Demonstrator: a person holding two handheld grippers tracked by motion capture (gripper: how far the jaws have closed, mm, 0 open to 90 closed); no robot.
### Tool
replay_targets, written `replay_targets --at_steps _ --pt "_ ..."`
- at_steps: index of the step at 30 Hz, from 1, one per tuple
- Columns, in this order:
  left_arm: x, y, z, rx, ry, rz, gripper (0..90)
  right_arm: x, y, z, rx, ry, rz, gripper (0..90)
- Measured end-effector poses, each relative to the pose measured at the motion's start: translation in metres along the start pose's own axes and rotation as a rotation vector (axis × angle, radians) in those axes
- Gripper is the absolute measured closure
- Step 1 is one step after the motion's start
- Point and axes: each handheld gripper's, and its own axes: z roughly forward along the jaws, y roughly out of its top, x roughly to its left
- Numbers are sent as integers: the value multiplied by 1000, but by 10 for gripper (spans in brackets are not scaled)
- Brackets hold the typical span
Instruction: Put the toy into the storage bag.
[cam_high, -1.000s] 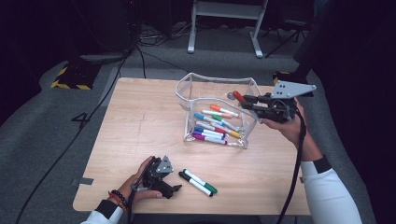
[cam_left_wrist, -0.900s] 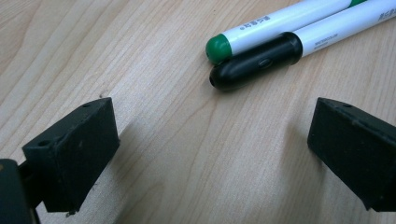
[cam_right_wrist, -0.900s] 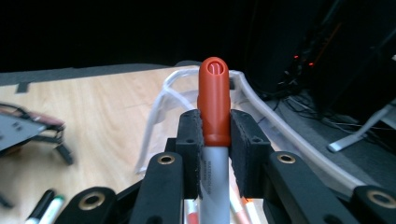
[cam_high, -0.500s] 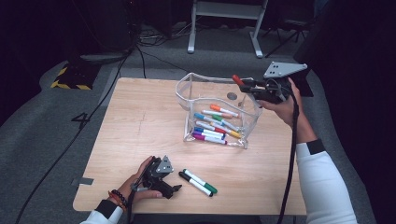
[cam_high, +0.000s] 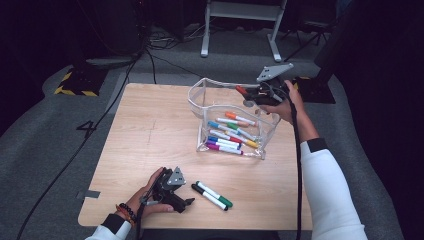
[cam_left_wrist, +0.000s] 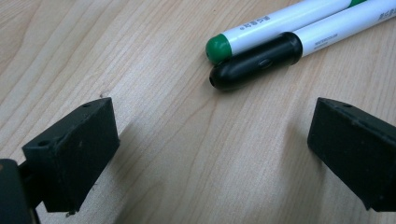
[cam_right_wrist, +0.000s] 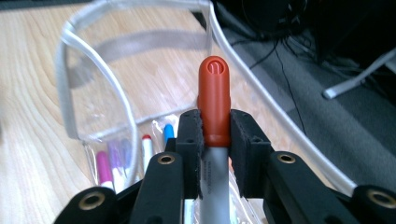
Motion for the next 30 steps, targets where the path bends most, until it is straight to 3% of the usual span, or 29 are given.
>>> replay_targets --at_steps 11,14,17,19,25,29,30 --pt "0 0 0 0 0 0 22 3 -4 27 160 -12 -24 748" --pt "0 0 0 0 0 0 22 6 -5 35 204 8 -39 748" --pt "0 0 0 0 0 0 22 9 -6 44 271 39 -53 748" --pt "0 0 0 -1 0 1 22 9 -6 45 279 67 -55 748" --pt "0 0 0 0 0 0 22 12 -6 52 374 207 -50 745" --pt "0 0 0 0 0 0 22 16 -6 52 390 260 -66 741" --pt "0 0 0 0 0 0 22 16 -5 52 391 254 -66 721"
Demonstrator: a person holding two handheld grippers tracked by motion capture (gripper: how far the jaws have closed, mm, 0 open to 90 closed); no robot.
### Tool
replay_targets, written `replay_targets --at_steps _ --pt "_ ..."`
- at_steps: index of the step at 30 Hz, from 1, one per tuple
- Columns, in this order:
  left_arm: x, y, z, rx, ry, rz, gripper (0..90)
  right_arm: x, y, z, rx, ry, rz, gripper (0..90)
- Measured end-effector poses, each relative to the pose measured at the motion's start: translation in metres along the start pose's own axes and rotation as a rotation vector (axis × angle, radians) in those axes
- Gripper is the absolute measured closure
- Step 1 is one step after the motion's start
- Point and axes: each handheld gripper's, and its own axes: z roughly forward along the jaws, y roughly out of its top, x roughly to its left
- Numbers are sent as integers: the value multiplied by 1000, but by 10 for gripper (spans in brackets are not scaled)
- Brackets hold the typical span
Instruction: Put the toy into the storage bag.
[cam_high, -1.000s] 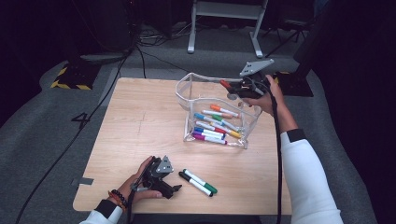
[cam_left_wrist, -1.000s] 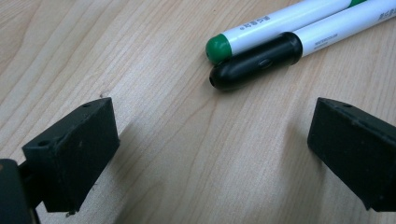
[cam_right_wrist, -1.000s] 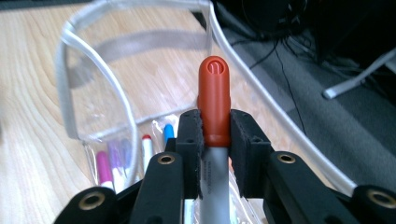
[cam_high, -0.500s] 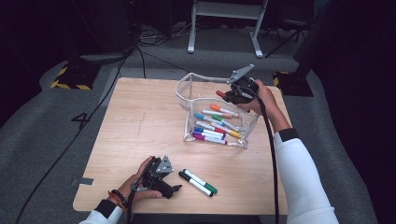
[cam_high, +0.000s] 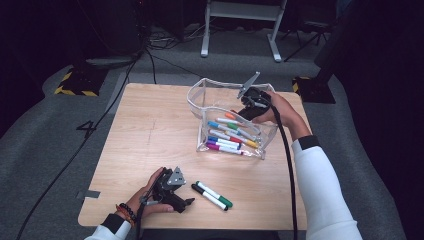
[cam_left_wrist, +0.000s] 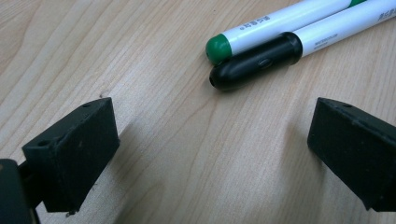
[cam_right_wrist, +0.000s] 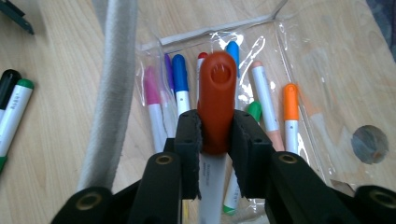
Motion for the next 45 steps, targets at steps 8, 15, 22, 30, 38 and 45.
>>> replay_targets --at_steps 8,15,22,30,38,45 --pt "0 0 0 0 -3 3 22 2 -1 -11 -111 -87 27 568" --pt "0 0 1 -2 -2 3 22 4 -13 -34 -296 -131 97 462" --pt "0 1 1 -3 -3 6 21 17 -32 -62 -421 -187 152 381" --pt "0 1 1 -3 -3 6 22 54 -57 -83 -526 -197 117 342" --pt "0 1 1 -3 -2 5 22 91 -87 -81 -556 -175 78 327" --pt "0 1 1 -1 1 3 22 120 -110 -59 -545 -147 70 314"
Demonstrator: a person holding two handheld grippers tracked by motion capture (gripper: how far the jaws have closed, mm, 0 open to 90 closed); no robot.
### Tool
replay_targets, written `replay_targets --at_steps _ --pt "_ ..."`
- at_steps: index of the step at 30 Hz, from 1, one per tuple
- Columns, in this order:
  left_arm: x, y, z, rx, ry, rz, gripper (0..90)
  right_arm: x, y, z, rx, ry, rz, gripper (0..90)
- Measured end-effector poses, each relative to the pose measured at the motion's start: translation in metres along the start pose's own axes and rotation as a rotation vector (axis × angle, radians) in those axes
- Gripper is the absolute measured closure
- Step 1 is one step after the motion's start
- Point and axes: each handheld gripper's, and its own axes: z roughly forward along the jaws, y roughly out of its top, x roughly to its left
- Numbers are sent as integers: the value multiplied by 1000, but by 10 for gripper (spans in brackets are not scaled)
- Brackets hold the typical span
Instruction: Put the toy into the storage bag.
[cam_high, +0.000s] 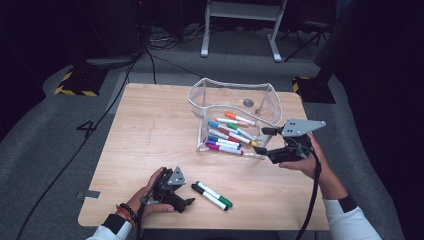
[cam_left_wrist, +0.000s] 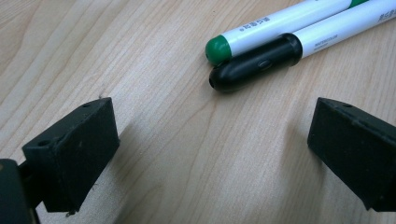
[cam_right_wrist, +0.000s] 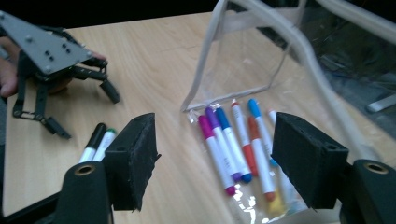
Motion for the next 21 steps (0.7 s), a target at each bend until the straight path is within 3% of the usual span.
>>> replay_targets --at_steps 6,11,21 --pt "0 0 0 0 1 0 22 20 -31 22 53 44 21 310" --pt "0 0 0 -1 1 -1 22 40 -51 42 118 98 7 310" --pt "0 0 0 0 0 -1 22 76 -71 76 161 213 -3 312"
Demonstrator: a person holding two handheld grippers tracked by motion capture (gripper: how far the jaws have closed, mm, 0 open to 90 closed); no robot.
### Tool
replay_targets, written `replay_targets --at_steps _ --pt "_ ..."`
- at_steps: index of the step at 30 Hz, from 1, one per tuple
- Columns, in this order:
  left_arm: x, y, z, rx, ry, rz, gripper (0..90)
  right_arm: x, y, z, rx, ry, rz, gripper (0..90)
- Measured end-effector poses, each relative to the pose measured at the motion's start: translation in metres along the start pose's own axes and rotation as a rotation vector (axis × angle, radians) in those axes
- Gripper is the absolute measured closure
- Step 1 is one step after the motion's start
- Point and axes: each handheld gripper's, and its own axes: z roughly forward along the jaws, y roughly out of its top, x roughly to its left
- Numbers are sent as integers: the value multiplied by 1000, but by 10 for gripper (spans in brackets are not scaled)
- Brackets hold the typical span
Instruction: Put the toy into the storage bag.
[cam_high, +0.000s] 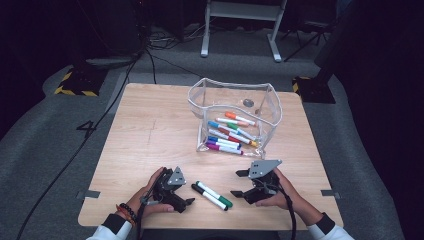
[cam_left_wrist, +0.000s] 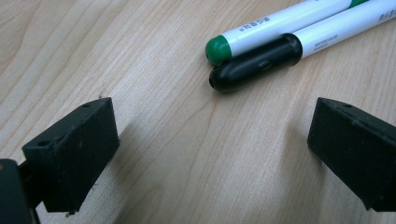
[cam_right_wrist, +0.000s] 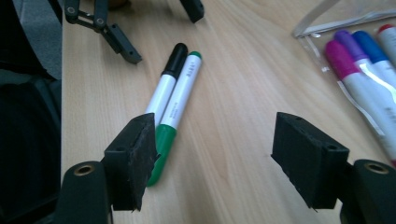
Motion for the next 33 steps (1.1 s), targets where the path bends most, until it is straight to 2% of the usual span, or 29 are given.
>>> replay_targets --at_steps 8,13,15,23,26,30,33 --pt "0 0 0 0 1 0 22 8 -3 30 43 48 -9 312" --pt "0 0 0 -1 1 -1 21 9 -6 41 52 70 14 317" --pt "0 0 0 -1 1 -1 21 9 -6 44 61 60 6 322" --pt "0 0 0 0 1 -1 21 4 -8 53 79 54 24 320" --pt "0 1 1 0 1 -3 21 4 -8 57 98 29 5 331" --pt "0 1 1 0 1 -3 21 0 -11 59 111 -3 15 377" --pt "0 1 1 -1 1 -3 21 -5 -13 57 101 -22 33 420"
